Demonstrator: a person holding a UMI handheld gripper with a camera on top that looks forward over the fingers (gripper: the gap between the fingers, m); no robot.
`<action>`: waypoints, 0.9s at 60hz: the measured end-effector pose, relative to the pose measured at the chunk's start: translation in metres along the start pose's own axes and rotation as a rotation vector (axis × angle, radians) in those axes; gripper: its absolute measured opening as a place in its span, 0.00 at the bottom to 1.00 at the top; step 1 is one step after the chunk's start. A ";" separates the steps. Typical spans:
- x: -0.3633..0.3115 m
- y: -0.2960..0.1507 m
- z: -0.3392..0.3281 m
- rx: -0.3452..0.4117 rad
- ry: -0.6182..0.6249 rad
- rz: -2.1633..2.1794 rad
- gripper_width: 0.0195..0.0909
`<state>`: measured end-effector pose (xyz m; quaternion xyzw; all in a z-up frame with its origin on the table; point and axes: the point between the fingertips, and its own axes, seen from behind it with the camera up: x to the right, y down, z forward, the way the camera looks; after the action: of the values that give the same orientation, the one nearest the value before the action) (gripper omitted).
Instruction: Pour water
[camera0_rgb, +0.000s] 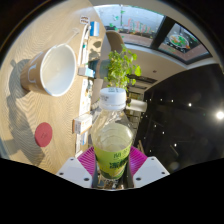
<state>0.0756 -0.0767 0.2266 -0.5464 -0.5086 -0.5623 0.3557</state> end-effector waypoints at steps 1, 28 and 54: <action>-0.004 -0.004 0.000 -0.002 -0.007 -0.027 0.29; -0.029 -0.039 -0.003 0.023 -0.105 -0.066 0.30; -0.023 -0.004 -0.007 0.018 -0.416 1.194 0.30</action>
<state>0.0733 -0.0862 0.2040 -0.8310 -0.1793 -0.1444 0.5065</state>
